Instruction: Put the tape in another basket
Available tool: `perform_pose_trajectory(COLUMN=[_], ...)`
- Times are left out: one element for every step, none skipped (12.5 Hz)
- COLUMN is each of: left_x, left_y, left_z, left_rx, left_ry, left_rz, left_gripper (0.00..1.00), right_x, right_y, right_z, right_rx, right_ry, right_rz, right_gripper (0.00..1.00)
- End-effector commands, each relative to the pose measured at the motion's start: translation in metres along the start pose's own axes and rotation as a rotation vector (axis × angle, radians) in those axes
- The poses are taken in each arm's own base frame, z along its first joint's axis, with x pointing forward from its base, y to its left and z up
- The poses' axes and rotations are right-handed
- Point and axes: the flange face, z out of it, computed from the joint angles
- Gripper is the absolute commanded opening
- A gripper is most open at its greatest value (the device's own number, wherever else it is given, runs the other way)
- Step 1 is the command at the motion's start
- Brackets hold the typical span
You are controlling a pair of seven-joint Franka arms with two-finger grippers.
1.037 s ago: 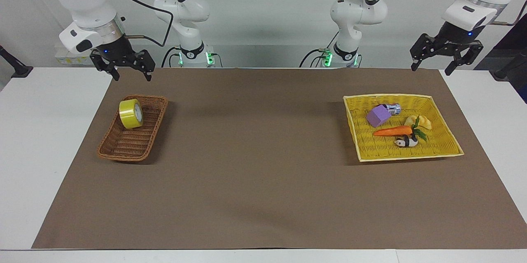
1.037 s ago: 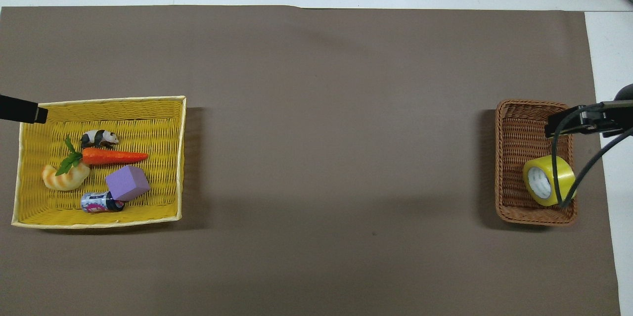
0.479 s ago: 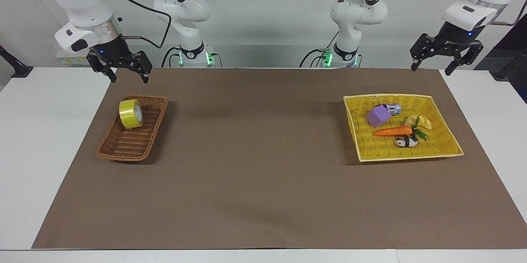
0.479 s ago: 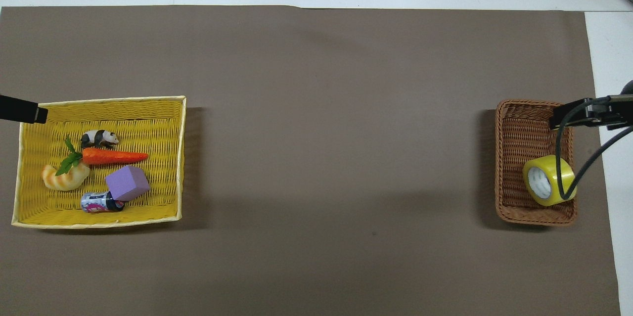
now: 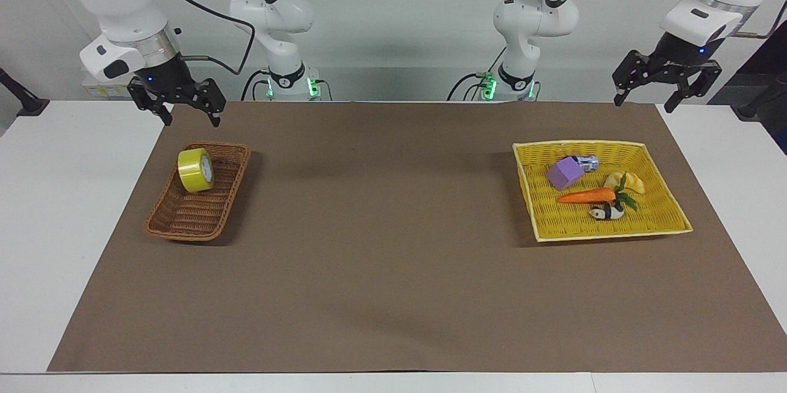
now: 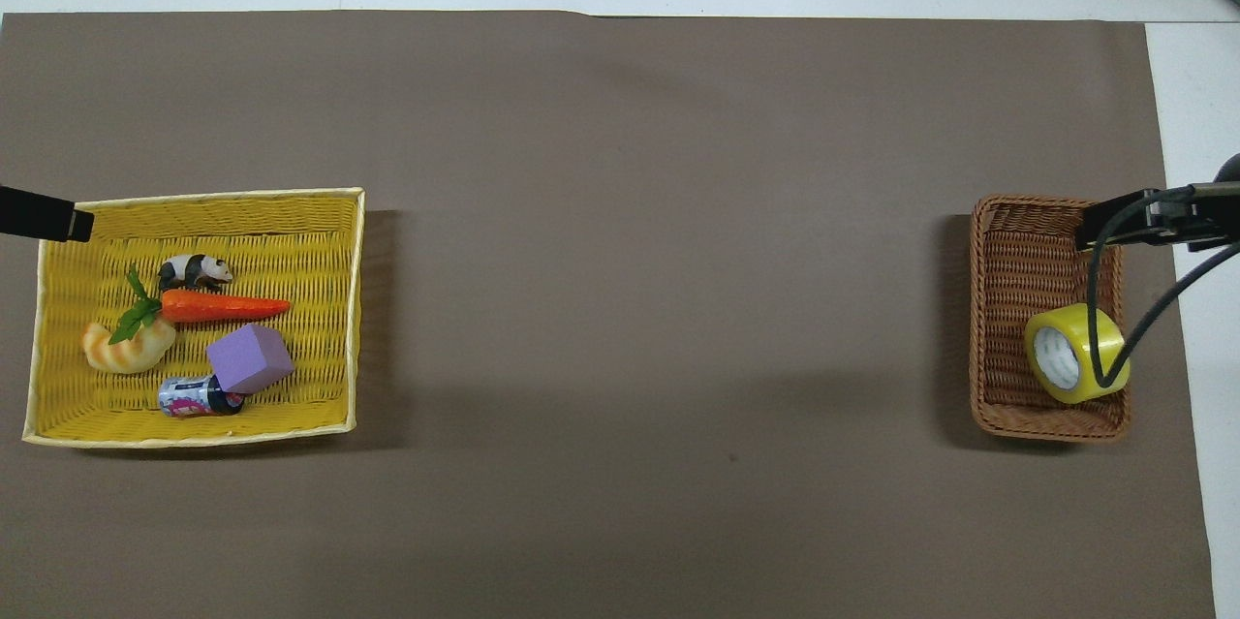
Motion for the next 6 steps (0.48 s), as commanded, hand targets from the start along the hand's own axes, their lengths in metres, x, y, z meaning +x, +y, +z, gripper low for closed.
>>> perform_pose_trajectory(left_x=[-0.006,-0.006,-0.006,-0.006,-0.005,-0.003], left_y=[-0.001,-0.001,-0.001,-0.001,0.002,0.009], left_z=[-0.002,-0.002,-0.002,-0.002,-0.003,-0.002], left_rx=[0.011,0.011,0.011,0.011,0.01,0.011], left_ry=[-0.006,-0.008,-0.006,-0.006,-0.002,-0.001], left_rz=[-0.001,-0.001,-0.001,-0.001,-0.002,0.019], left_gripper=[1.0,1.0,1.0,1.0,1.0,1.0], right_x=[0.003,0.003,0.002,0.001,0.0,0.0], right_y=[0.0,0.0,0.0,0.0,0.0,0.0], right_z=[-0.002,-0.002,-0.002,-0.001,-0.002,-0.001], right_rx=[0.005,0.005,0.005,0.005,0.005,0.006], right_ry=[0.011,0.011,0.011,0.009,0.009,0.007], right_rz=[0.026,0.024,0.026,0.026,0.027,0.027], right_gripper=[1.0,1.0,1.0,1.0,1.0,1.0])
